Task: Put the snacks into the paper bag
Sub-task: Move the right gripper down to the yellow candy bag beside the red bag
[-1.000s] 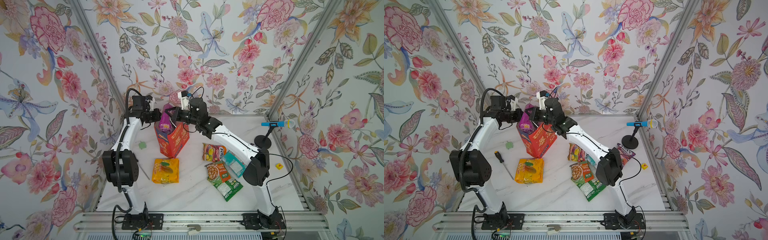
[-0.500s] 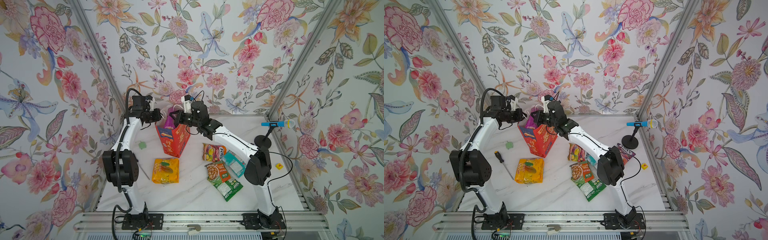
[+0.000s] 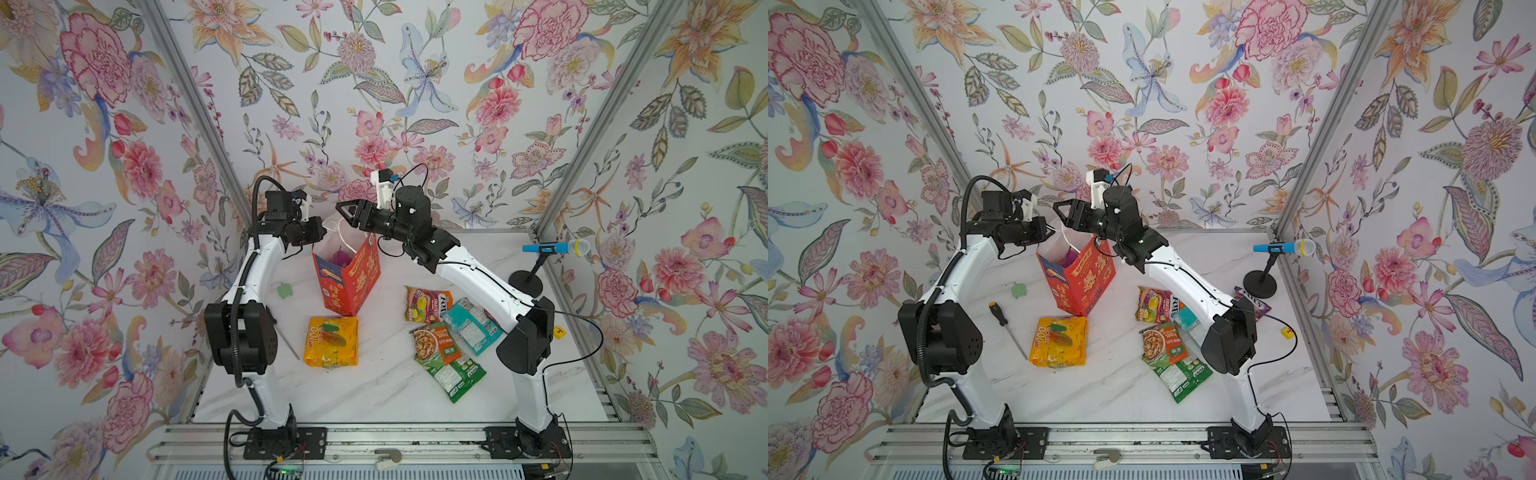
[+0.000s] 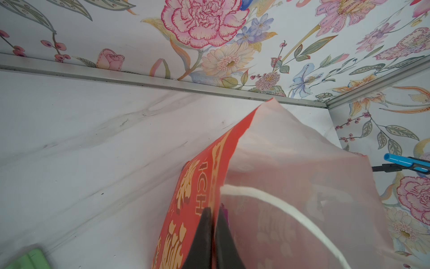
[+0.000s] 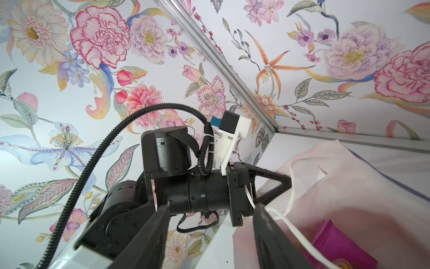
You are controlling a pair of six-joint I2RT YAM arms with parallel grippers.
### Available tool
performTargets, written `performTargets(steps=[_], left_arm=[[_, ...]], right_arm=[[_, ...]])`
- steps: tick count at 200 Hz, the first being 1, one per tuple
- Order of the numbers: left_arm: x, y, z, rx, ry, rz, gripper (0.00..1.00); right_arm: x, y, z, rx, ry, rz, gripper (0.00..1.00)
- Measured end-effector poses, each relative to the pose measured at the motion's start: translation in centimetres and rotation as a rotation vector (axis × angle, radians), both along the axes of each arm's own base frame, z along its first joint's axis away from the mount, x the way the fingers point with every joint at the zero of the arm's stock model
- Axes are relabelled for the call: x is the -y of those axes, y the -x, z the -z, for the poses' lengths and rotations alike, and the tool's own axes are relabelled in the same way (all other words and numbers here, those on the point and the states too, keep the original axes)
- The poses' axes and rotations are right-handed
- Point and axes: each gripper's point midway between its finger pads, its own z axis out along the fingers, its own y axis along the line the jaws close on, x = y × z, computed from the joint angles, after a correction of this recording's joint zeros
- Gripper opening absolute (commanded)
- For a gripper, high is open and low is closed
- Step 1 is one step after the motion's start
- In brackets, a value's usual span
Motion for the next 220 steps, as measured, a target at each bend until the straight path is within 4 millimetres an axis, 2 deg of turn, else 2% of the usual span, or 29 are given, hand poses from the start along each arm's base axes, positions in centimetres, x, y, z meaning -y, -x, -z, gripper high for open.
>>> performTargets(steps=[18, 34, 97, 122, 158, 175, 194, 220], left_arm=[[0.0, 0.0, 0.0, 0.000, 0.000, 0.000, 0.08], [0.0, 0.0, 0.0, 0.000, 0.000, 0.000, 0.08], [0.0, 0.0, 0.0, 0.000, 0.000, 0.000, 0.10], [0.0, 0.0, 0.0, 0.000, 0.000, 0.000, 0.10], [0.0, 0.0, 0.0, 0.000, 0.000, 0.000, 0.10], [0.0, 0.0, 0.0, 0.000, 0.000, 0.000, 0.10], [0.0, 0.0, 0.0, 0.000, 0.000, 0.000, 0.10], [0.0, 0.0, 0.0, 0.000, -0.001, 0.000, 0.10]], right_arm=[[0.8, 0.7, 0.5, -0.012, 0.031, -0.007, 0.60], [1.8, 1.9, 1.8, -0.029, 0.085, -0.009, 0.60], [8.1, 8.0, 6.0, -0.065, 0.259, 0.011, 0.60], [8.8, 10.4, 10.5, -0.133, 0.330, -0.005, 0.59], [7.4, 14.1, 20.8, -0.309, 0.485, -0.092, 0.53], [6.4, 15.4, 24.7, -0.390, 0.520, -0.141, 0.48], [5.5, 16.2, 27.6, -0.443, 0.547, -0.171, 0.46], [4.8, 16.2, 29.7, -0.480, 0.559, -0.182, 0.46]])
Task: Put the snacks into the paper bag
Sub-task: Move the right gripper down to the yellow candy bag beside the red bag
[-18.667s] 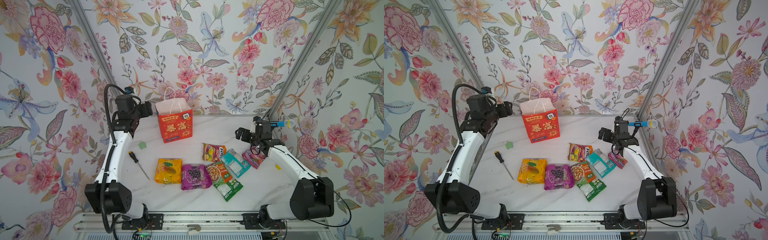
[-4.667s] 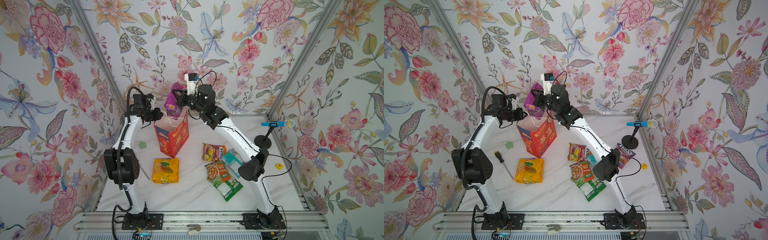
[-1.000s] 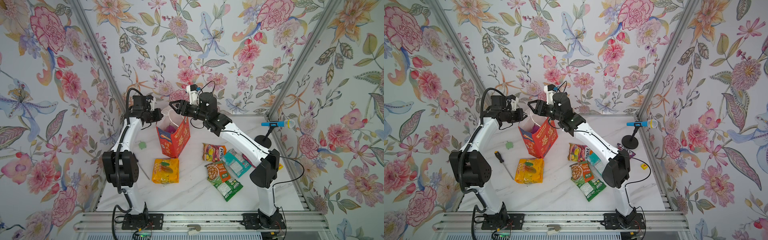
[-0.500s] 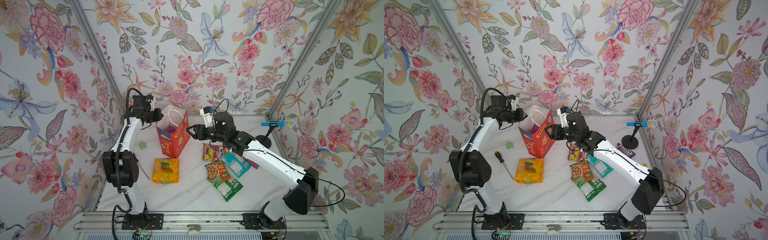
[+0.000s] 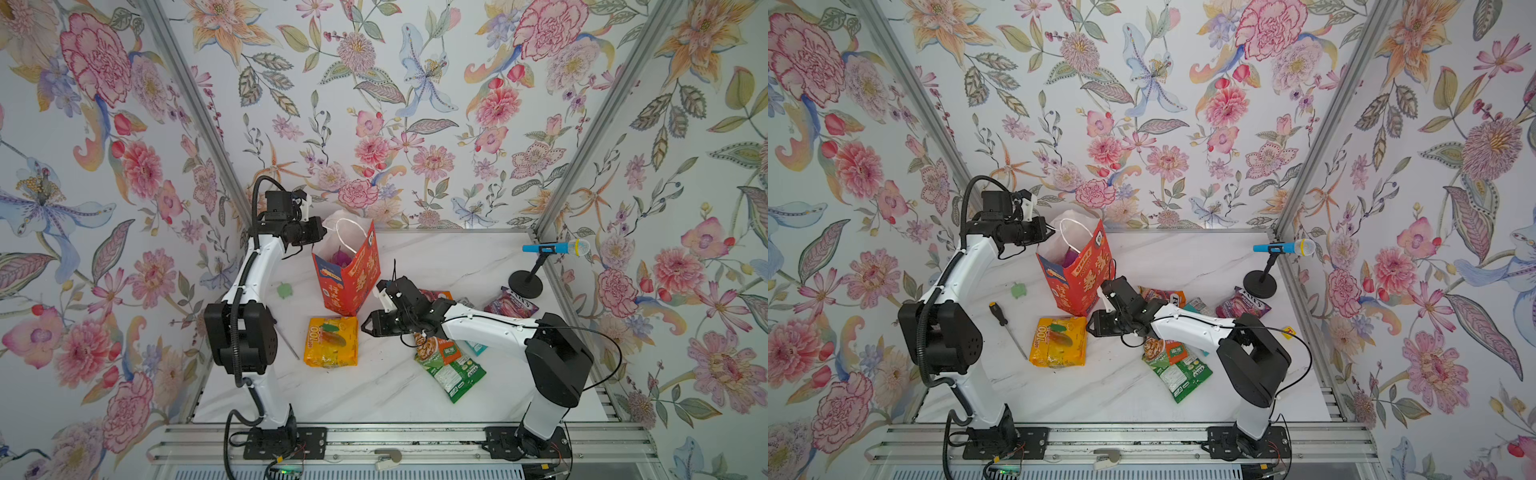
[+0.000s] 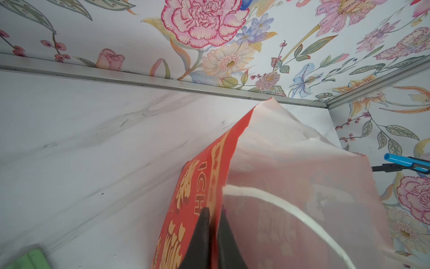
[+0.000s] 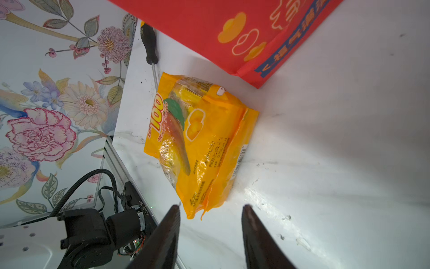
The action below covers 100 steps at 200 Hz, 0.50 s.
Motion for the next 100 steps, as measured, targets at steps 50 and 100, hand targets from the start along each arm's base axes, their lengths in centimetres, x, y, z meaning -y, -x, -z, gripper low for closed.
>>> performTargets(steps=[50, 100], left_arm=[[0.0, 0.0, 0.0, 0.000, 0.000, 0.000, 0.10], [0.0, 0.0, 0.0, 0.000, -0.002, 0.002, 0.10]], right_arm=[[-1.6, -0.9, 2.7, -0.041, 0.020, 0.000, 0.45], [-2.8, -1.7, 2.8, -0.041, -0.002, 0.001, 0.40]])
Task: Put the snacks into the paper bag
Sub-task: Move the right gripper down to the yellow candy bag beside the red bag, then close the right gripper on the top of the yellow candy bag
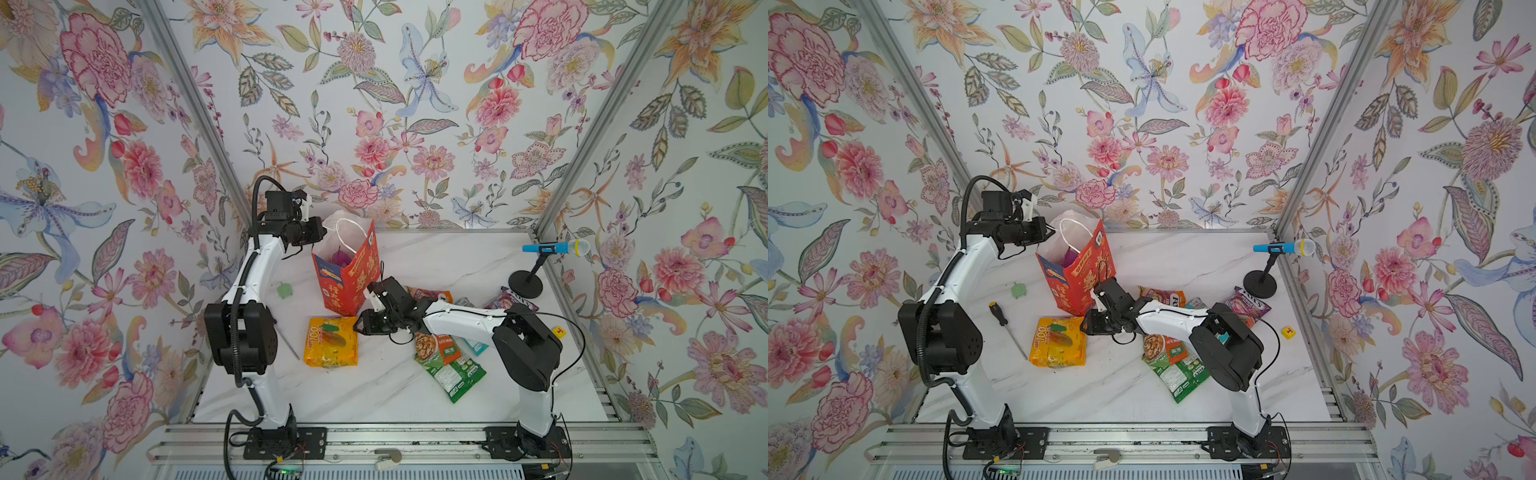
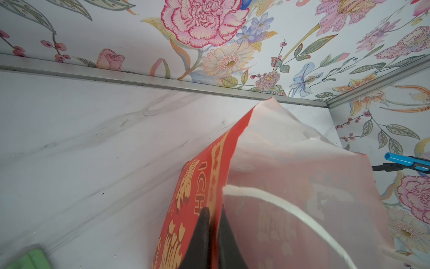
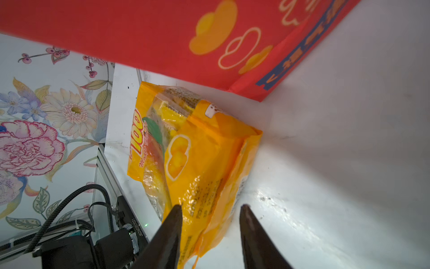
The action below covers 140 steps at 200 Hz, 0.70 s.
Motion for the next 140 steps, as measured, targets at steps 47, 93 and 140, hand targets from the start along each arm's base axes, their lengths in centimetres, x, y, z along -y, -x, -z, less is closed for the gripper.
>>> performTargets(steps=[47, 93, 140], left_arm=[[0.0, 0.0, 0.0, 0.000, -0.002, 0.001, 0.10], [0.0, 0.0, 0.0, 0.000, -0.002, 0.002, 0.10], [0.0, 0.0, 0.0, 0.000, -0.002, 0.002, 0.10]], right_arm=[[-0.1, -0.3, 0.4, -0.009, 0.000, 0.012, 0.36], [-0.3, -0.6, 0.5, -0.012, -0.011, 0.023, 0.30], [0.0, -0.7, 1.7, -0.035, -0.001, 0.036, 0.22]])
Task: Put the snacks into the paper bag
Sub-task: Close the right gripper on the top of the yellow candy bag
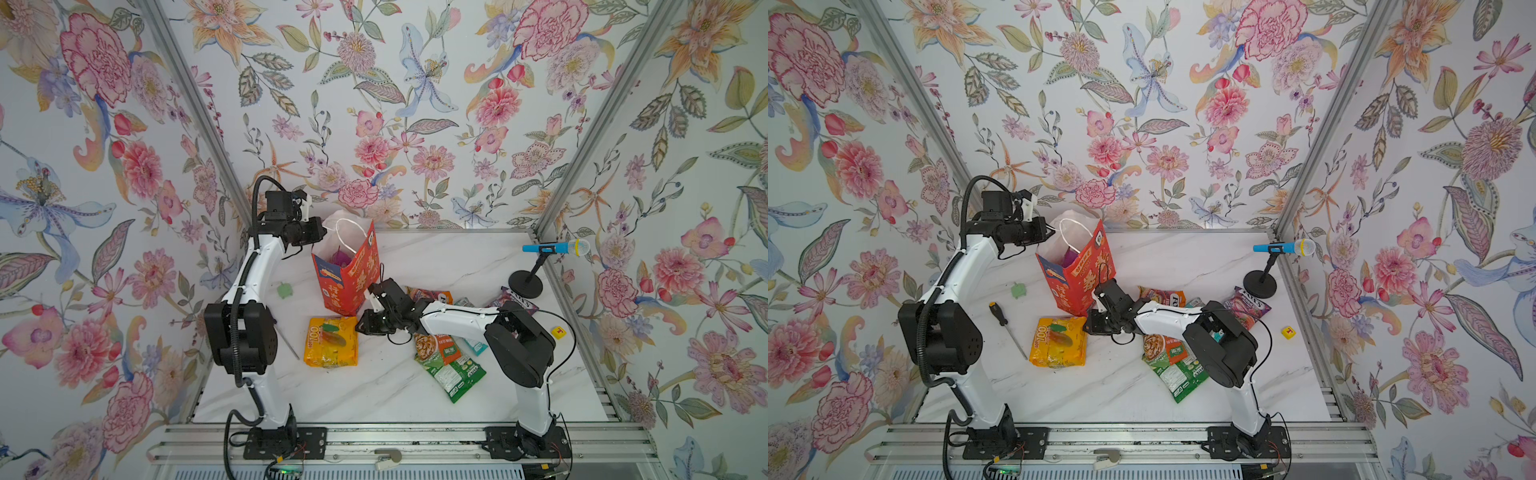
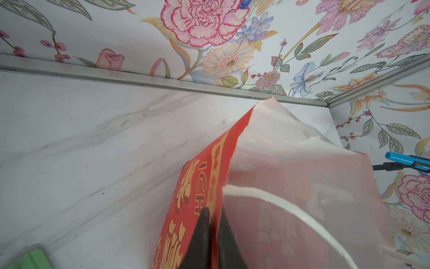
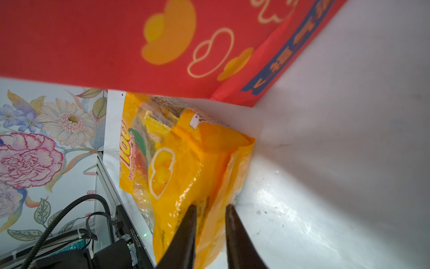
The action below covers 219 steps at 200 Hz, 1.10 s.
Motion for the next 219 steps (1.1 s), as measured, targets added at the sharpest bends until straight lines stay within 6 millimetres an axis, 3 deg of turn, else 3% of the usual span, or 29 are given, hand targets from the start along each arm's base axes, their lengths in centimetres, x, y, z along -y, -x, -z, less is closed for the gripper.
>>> performTargets(steps=[66, 113, 143, 219], left_arm=[[0.0, 0.0, 0.0, 0.000, 0.000, 0.000, 0.11], [0.0, 0.0, 0.0, 0.000, 0.000, 0.000, 0.11], [0.0, 0.0, 0.0, 0.000, 0.000, 0.000, 0.11], [0.0, 0.0, 0.0, 0.000, -0.001, 0.001, 0.12]], right_arm=[[0.8, -0.4, 1.1, -0.023, 0.007, 0.031, 0.14], [1.5, -0.4, 1.9, -0.031, 0.022, 0.046, 0.22], [1.3, -0.4, 1.5, -0.020, 0.011, 0.044, 0.35], [-1.0, 0.0, -1.0, 0.013, -0.060, 0.010, 0.36]])
